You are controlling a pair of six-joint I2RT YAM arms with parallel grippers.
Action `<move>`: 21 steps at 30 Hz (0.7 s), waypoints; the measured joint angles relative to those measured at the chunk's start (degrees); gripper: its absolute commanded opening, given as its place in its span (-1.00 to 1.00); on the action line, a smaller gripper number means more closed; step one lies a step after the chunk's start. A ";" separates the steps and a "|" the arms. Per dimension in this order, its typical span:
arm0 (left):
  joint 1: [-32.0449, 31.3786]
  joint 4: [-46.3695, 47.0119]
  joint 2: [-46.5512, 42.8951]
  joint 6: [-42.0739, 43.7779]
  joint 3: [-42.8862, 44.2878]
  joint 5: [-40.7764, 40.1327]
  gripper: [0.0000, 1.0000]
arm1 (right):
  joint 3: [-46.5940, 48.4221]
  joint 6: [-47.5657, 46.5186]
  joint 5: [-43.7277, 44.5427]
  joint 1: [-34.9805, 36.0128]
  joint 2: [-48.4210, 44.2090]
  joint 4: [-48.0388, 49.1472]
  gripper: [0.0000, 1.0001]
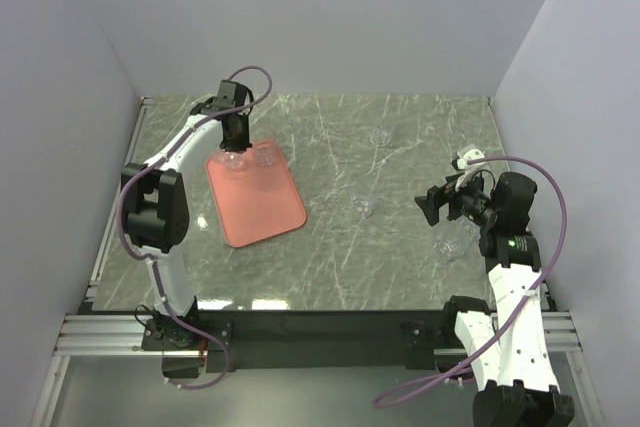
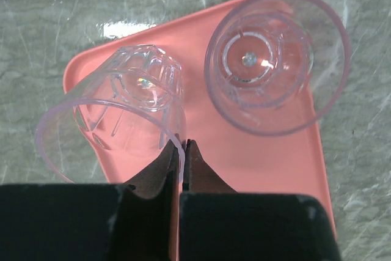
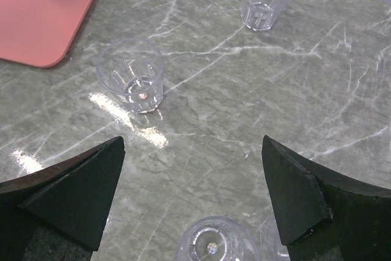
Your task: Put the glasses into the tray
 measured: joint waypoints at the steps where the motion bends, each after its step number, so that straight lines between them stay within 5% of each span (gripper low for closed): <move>1: 0.09 -0.22 0.81 0.13 0.85 0.31 -0.99 | 0.00 -0.04 0.00 -0.02 0.00 0.00 1.00; 10: 0.17 -2.73 4.39 0.15 4.22 1.68 -0.90 | 0.00 -0.13 0.00 -0.04 0.00 0.00 1.00; 14: 0.17 -2.78 4.96 0.20 5.44 2.23 -0.55 | 0.00 -0.13 0.00 -0.07 0.00 0.00 1.00; 21: 0.17 -2.75 5.22 -0.11 5.92 2.49 -0.23 | 0.00 -0.15 0.00 -0.07 0.00 0.00 1.00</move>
